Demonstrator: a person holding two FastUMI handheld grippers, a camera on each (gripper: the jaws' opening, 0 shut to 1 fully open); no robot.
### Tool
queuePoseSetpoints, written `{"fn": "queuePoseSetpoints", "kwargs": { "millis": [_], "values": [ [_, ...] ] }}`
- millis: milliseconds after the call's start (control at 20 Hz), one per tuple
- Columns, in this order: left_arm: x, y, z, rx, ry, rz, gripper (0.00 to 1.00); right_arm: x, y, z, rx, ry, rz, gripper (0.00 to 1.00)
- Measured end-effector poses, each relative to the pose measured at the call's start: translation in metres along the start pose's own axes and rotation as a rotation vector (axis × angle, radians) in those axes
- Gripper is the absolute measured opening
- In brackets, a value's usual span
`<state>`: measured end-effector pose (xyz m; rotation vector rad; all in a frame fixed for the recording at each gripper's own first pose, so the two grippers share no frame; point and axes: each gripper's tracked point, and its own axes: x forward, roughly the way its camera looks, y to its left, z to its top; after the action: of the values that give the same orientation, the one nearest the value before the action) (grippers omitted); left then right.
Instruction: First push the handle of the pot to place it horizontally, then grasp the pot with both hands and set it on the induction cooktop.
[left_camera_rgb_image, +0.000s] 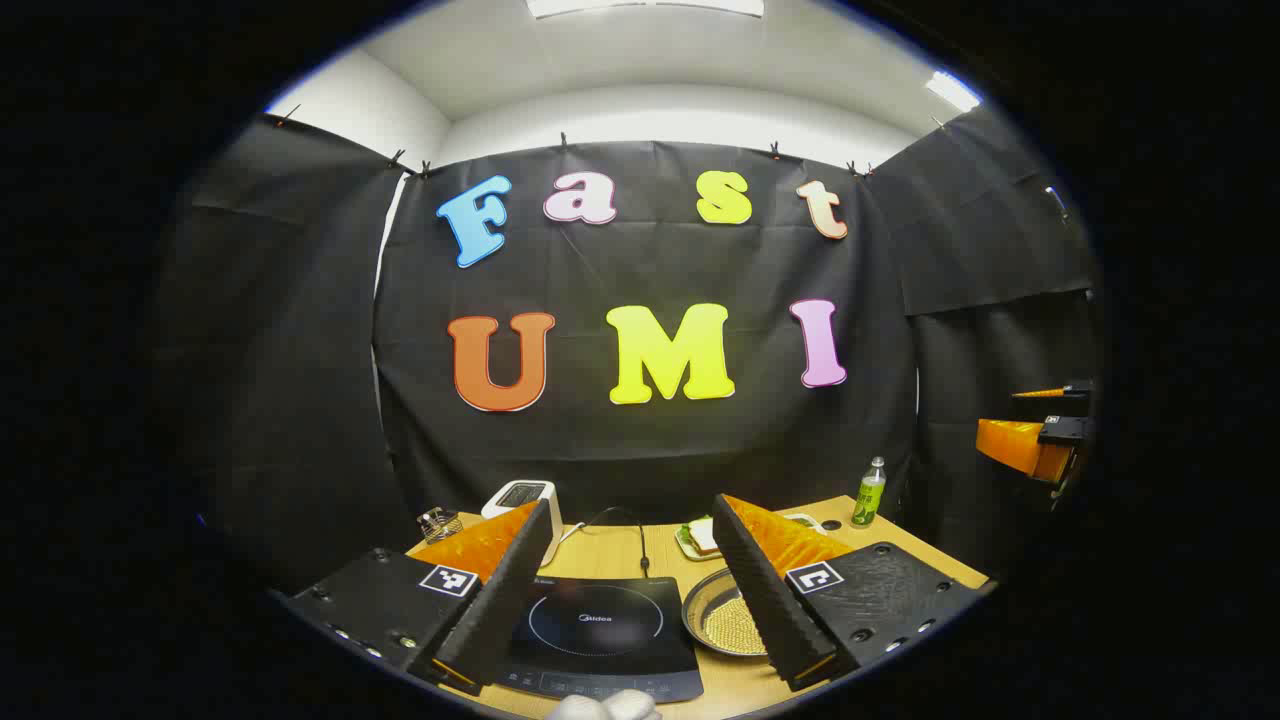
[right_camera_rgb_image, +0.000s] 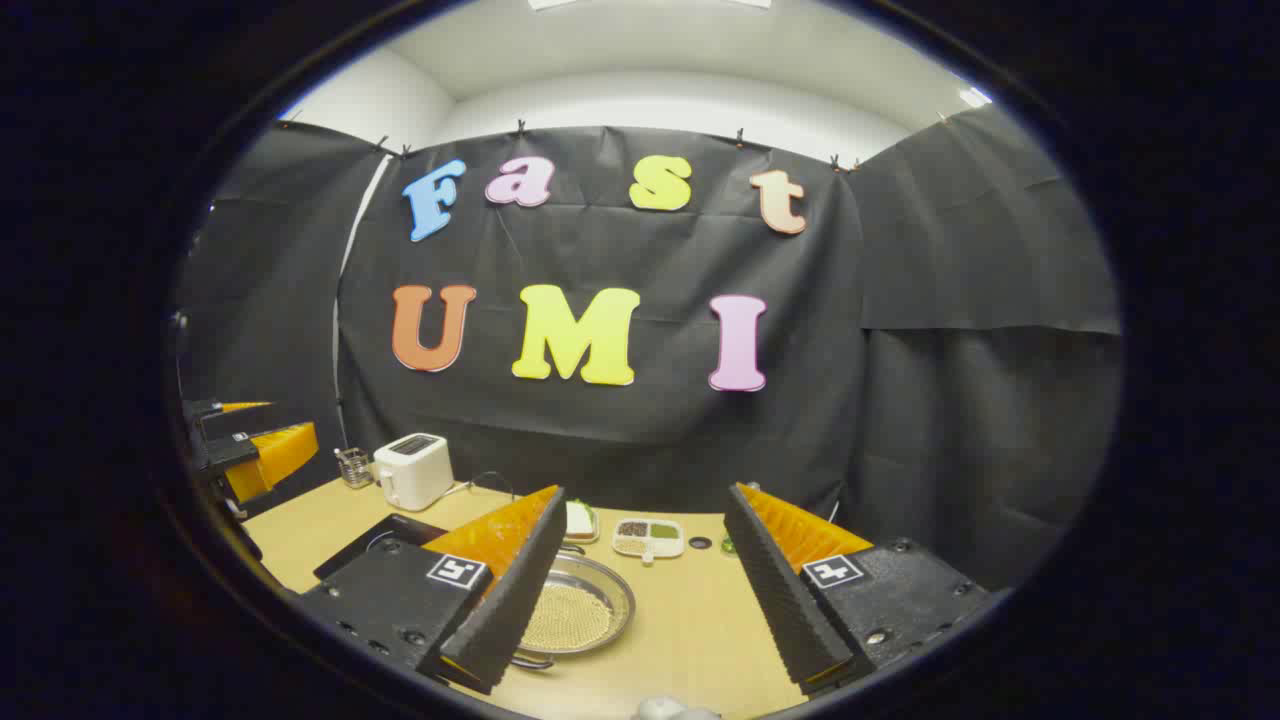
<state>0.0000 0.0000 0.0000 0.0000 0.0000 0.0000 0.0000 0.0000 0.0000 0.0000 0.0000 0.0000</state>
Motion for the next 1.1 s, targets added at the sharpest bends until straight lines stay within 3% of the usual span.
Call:
{"fn": "queuePoseSetpoints", "kwargs": {
  "millis": [700, 1100],
  "values": [
    [-0.004, 0.015, -0.005, 0.015, -0.005, -0.012, 0.96, -0.002, 0.021, -0.004, 0.000, 0.012, 0.016, 0.98],
    [-0.012, 0.021, -0.018, 0.008, 0.012, 0.013, 0.96, 0.020, 0.067, -0.014, 0.010, 0.061, 0.136, 0.97]
  ]
}}
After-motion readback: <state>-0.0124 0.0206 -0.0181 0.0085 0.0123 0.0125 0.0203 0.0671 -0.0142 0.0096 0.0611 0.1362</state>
